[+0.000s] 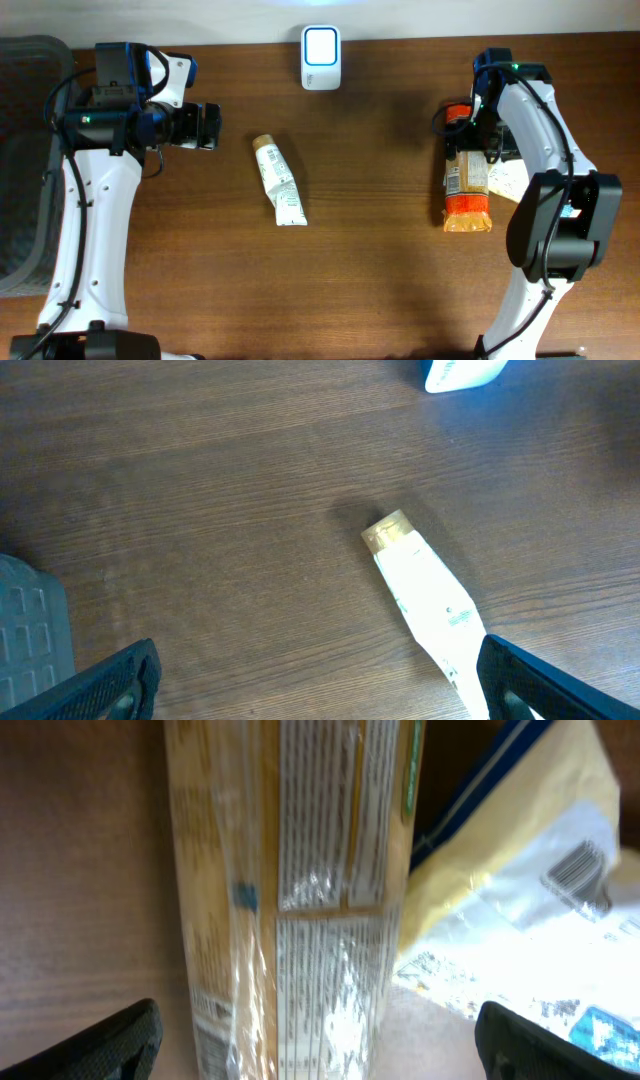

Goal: Scan the item barcode
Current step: 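Carry the spaghetti package right and set it down near the snack bag, then reach the right gripper to the white tube and grasp it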

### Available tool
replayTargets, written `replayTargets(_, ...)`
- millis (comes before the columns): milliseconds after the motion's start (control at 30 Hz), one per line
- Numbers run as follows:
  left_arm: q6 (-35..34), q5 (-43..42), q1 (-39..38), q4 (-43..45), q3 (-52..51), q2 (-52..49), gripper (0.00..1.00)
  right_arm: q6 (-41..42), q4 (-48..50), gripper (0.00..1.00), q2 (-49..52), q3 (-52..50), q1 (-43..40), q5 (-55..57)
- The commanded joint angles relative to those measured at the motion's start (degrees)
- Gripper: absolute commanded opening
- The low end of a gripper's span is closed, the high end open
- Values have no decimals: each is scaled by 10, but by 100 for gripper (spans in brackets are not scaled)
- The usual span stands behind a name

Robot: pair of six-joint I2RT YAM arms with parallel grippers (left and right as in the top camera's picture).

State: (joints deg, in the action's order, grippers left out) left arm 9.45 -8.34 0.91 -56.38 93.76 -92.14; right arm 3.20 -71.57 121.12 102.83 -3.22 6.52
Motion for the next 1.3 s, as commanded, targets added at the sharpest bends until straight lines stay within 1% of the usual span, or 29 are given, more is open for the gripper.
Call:
replayTargets(0,7,-2,4,1,7,4,99,0,-31,99,-18,56,13,-43)
replayTargets(67,7,-2,4,1,7,4,99,-9,-38,99,-18,83,31,-92)
replayTargets(100,7,-2,4,1,7,4,99,-34,-37,100,-18,97,50,-145)
replayTargets(133,7,-2,4,1,7,4,99,-36,-28,100,-18,99,66,-172)
replayTargets(167,7,-2,4,1,7,4,99,-36,-17,99,-18,99,82,-199)
replayTargets(200,7,-2,4,1,7,4,99,-31,0,95,-15,98,107,-230)
replayTargets(333,7,-2,4,1,7,4,99,1,51,87,-2,86,193,-235)
replayTargets(367,7,-2,4,1,7,4,99,24,73,85,6,81,226,-235)
replayTargets(467,7,-2,4,1,7,4,99,103,142,86,23,66,282,-259)
replayTargets(533,7,-2,4,1,7,4,99,123,165,90,35,63,312,-258)
replayTargets(567,7,-2,4,1,7,4,99,123,170,90,40,63,324,-257)
replayTargets(700,7,-2,4,1,7,4,99,124,177,90,65,61,390,-153)
replayTargets(767,7,-2,4,1,7,4,99,145,185,89,78,57,415,-107)
replayTargets(867,7,-2,4,1,7,4,99,159,190,83,96,57,422,-108)
replayTargets(900,7,-2,4,1,7,4,99,171,191,79,101,57,424,-108)
replayTargets(967,7,-2,4,1,7,4,99,188,197,76,118,54,429,-114)
replayTargets(1067,7,-2,4,1,7,4,99,186,207,76,132,53,440,-99)
replayTargets(1133,7,-2,4,1,7,4,99,183,210,77,140,52,453,-48)
replayTargets(1267,7,-2,4,1,7,4,99,154,214,80,143,52,479,6)
